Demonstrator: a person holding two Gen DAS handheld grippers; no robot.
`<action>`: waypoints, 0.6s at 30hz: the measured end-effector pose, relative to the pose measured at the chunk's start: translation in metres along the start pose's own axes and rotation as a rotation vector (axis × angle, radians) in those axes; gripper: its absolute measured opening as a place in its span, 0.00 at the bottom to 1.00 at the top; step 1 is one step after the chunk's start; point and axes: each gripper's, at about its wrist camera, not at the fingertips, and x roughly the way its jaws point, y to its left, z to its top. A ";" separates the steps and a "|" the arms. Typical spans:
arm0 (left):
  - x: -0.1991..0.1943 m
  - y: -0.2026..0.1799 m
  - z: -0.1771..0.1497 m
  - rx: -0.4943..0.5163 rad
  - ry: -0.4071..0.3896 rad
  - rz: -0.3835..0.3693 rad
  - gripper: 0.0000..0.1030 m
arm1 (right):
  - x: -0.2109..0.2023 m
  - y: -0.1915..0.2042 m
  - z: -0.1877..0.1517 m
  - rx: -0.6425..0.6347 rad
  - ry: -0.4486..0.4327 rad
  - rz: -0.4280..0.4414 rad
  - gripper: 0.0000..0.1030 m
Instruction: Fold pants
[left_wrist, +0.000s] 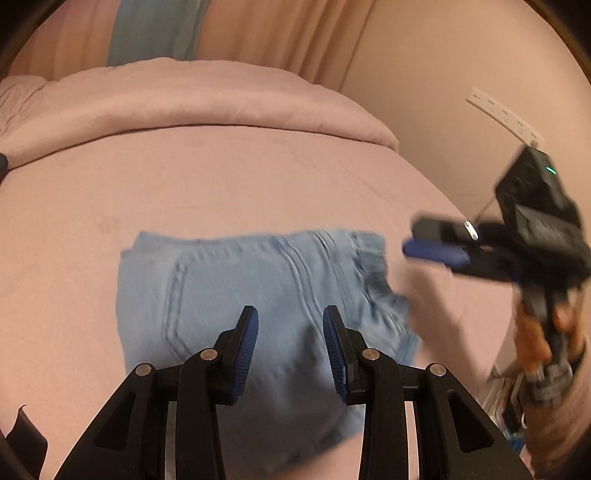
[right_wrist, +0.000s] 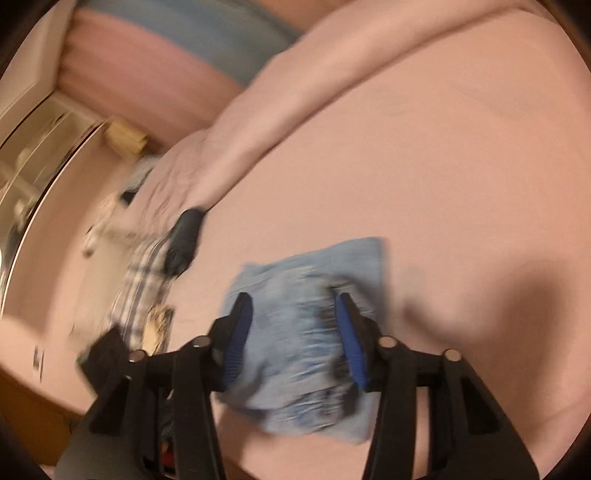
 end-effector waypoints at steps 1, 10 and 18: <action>0.008 0.004 0.005 -0.014 0.007 -0.006 0.33 | 0.004 0.006 -0.002 -0.015 0.018 0.013 0.39; 0.068 0.031 0.026 -0.169 0.148 -0.046 0.33 | 0.056 0.000 -0.054 -0.145 0.192 -0.198 0.18; 0.035 0.008 -0.001 0.014 0.106 0.095 0.34 | 0.024 -0.009 -0.040 -0.069 0.125 -0.082 0.33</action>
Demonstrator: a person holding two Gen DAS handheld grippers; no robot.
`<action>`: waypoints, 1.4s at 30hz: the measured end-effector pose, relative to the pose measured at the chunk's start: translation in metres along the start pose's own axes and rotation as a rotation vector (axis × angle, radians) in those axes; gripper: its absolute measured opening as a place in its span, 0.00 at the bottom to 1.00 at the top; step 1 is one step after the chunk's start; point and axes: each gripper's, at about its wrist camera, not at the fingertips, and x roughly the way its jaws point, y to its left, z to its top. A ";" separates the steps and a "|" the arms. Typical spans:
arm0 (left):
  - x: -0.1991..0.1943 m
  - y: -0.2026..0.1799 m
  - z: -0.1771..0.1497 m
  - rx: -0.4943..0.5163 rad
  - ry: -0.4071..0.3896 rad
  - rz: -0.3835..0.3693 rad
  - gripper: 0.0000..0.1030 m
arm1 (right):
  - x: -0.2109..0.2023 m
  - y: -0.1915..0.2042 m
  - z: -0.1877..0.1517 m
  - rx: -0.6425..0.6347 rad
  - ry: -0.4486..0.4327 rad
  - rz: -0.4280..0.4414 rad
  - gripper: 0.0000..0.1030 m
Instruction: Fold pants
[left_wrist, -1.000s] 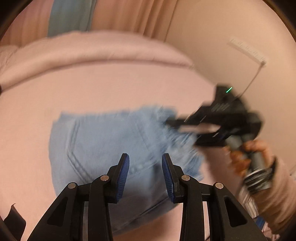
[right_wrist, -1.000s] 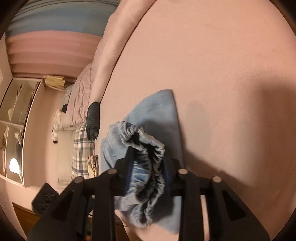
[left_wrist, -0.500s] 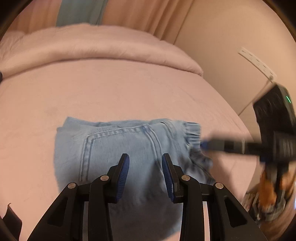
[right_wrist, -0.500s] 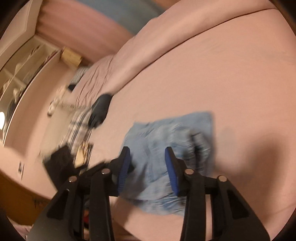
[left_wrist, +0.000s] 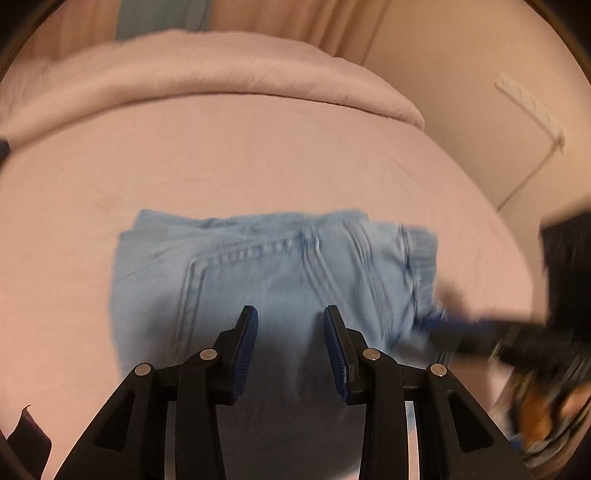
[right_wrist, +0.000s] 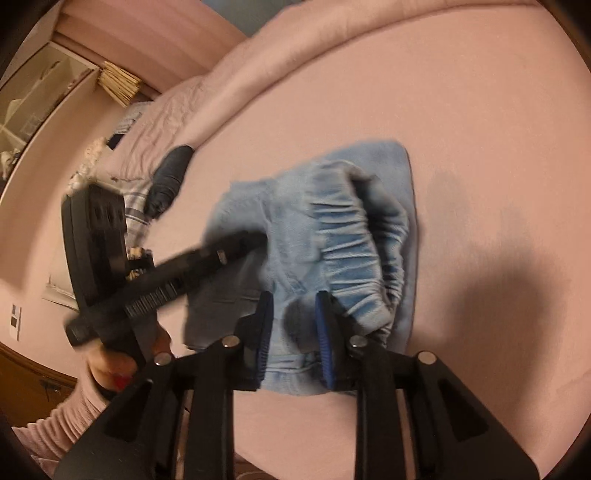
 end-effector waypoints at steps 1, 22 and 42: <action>-0.002 -0.002 -0.004 0.015 -0.003 0.015 0.34 | -0.006 0.002 0.002 -0.013 -0.020 0.008 0.37; -0.033 0.013 -0.047 -0.072 -0.057 0.038 0.57 | -0.018 0.003 0.010 0.074 -0.138 -0.071 0.66; -0.040 0.034 -0.063 -0.192 -0.032 0.045 0.69 | -0.025 0.022 0.011 0.015 -0.157 -0.047 0.73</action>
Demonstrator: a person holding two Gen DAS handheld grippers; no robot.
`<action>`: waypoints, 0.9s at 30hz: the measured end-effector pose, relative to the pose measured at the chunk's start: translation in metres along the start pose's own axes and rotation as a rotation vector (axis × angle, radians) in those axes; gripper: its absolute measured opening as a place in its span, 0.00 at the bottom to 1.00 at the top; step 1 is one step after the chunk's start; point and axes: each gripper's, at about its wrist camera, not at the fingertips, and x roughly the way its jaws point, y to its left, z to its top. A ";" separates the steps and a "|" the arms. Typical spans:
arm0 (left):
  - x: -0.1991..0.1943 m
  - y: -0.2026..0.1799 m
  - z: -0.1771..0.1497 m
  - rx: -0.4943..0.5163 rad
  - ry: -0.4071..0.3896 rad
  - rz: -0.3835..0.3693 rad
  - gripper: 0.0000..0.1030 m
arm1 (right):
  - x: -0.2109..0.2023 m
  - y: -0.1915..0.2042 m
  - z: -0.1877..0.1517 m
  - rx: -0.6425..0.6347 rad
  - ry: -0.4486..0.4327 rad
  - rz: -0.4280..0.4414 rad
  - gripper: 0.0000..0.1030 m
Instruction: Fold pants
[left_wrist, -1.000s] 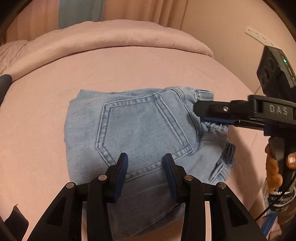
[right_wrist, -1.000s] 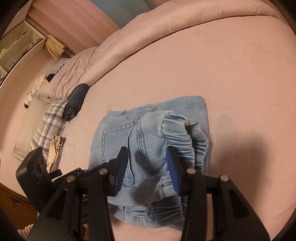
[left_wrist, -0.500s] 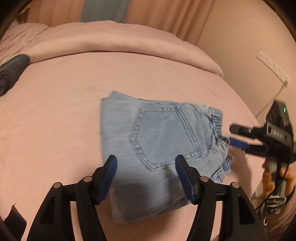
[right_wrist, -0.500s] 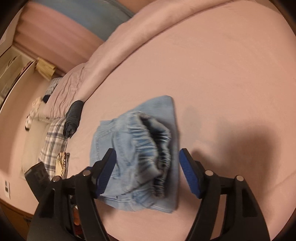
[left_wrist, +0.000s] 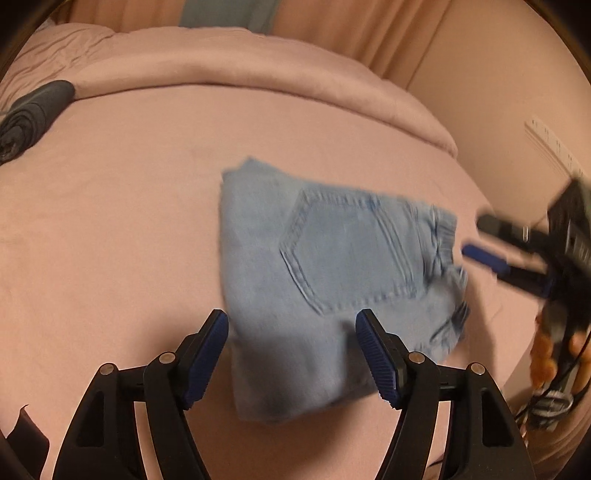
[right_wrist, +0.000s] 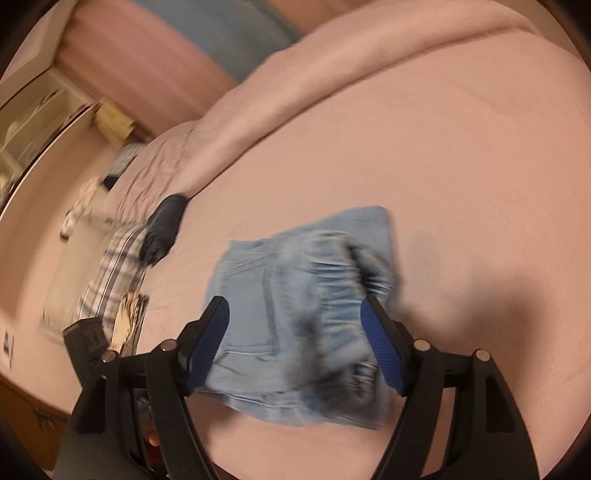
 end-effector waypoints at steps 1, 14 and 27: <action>0.003 -0.004 -0.004 0.017 0.005 0.017 0.69 | 0.005 0.007 0.002 -0.022 0.010 0.006 0.72; 0.011 -0.006 -0.010 0.025 0.034 0.043 0.69 | 0.074 0.025 0.028 -0.131 0.090 -0.202 0.70; -0.016 0.005 -0.016 -0.012 -0.015 -0.022 0.69 | 0.010 -0.018 0.021 0.093 0.010 -0.032 0.76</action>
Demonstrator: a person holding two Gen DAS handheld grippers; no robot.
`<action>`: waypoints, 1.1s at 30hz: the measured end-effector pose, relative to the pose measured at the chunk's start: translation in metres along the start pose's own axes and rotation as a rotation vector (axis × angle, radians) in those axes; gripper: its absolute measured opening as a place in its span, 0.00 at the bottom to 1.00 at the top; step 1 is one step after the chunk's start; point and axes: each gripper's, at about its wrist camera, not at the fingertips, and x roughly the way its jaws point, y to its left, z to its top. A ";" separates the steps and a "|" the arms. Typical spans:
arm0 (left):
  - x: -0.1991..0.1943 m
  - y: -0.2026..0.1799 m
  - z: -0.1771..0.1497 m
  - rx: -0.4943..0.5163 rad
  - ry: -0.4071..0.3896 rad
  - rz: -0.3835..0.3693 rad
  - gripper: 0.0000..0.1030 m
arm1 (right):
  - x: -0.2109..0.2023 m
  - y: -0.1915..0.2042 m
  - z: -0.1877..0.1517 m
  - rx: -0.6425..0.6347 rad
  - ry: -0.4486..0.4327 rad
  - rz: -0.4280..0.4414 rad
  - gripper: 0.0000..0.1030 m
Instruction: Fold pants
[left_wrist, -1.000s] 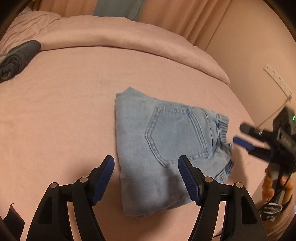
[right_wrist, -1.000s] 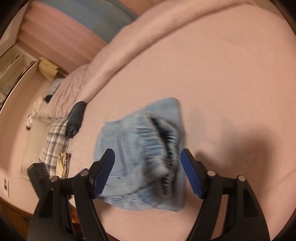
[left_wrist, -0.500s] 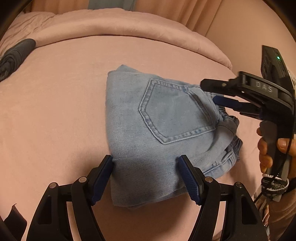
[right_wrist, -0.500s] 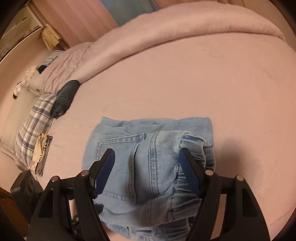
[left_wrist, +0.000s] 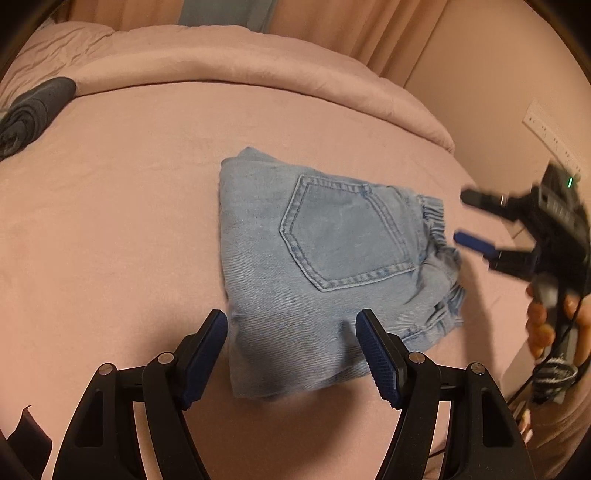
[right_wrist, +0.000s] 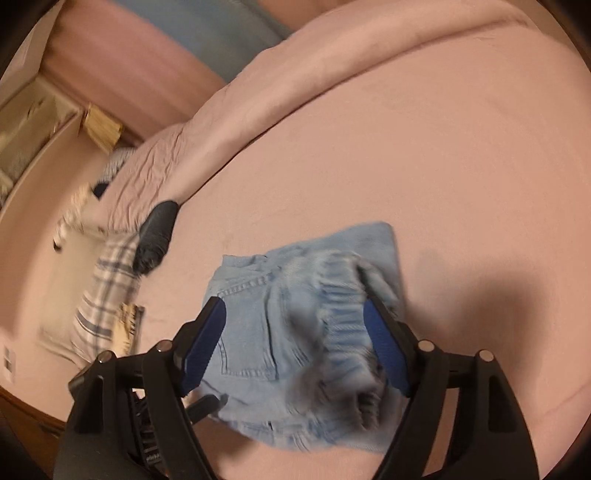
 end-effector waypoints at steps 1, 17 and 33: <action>-0.001 0.001 0.000 -0.006 -0.004 -0.007 0.69 | -0.004 -0.008 -0.003 0.028 0.002 0.003 0.76; -0.011 0.022 0.014 -0.137 -0.014 -0.090 0.72 | -0.009 -0.028 -0.023 0.094 0.057 0.030 0.80; 0.008 0.034 0.035 -0.195 0.019 -0.128 0.80 | 0.000 -0.040 -0.019 0.101 0.102 0.005 0.93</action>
